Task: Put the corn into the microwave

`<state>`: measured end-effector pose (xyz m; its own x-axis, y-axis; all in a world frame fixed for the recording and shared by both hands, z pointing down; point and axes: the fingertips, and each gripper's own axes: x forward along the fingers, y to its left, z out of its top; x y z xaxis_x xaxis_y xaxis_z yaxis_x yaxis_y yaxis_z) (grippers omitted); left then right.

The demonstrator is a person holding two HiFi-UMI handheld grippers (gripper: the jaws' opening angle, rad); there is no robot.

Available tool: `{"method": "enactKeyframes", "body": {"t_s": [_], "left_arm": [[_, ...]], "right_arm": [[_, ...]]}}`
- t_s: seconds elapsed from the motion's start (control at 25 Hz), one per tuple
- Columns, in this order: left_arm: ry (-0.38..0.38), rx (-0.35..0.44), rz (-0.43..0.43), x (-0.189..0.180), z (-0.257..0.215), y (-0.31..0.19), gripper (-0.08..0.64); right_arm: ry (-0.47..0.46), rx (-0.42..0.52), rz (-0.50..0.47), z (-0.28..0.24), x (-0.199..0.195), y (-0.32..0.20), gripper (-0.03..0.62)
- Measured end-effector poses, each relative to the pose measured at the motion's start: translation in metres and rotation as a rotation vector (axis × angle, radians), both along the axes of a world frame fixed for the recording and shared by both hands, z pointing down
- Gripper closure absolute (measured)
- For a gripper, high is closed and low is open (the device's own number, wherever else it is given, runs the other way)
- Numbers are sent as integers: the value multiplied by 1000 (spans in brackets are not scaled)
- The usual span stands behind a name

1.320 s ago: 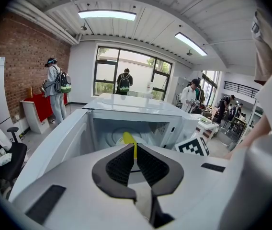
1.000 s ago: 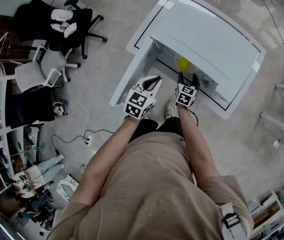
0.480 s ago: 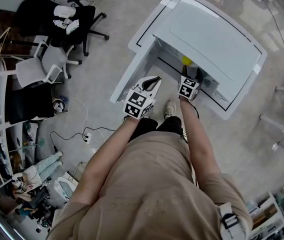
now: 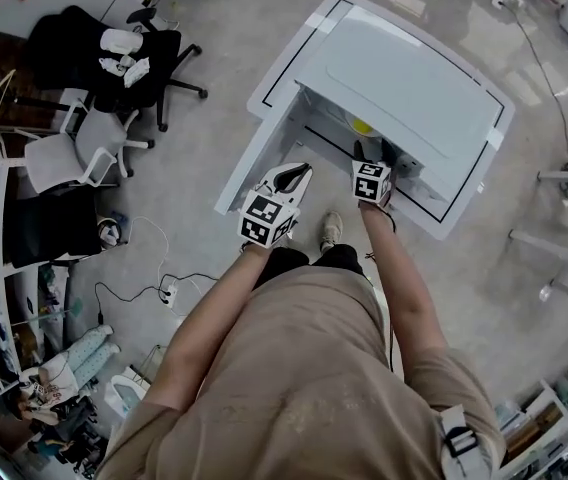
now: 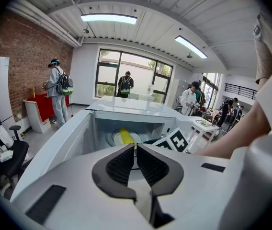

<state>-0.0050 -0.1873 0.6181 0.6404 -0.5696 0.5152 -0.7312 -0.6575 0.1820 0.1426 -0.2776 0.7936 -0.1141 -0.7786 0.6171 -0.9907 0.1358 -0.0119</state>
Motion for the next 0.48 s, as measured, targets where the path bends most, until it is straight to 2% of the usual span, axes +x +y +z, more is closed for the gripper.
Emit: {"method": "enactKeyframes", "body": {"t_s": [0.16,0.28,0.36,0.48], "left_arm": [[48,37,3,-2,-18,1,554],[59,109,25,-2,-47,1,554],[80,158,34,-5,-69,0,554],[132,206,20,-11,-102,-2,554]], "right_arm": [[-133,49,-73,-48,-4,38,311],[-235,133,-148,-132,-8,68,311],[-248,200,-189,-192,-5,85,311],[-246,263,-194,-257,9,102,311]]}}
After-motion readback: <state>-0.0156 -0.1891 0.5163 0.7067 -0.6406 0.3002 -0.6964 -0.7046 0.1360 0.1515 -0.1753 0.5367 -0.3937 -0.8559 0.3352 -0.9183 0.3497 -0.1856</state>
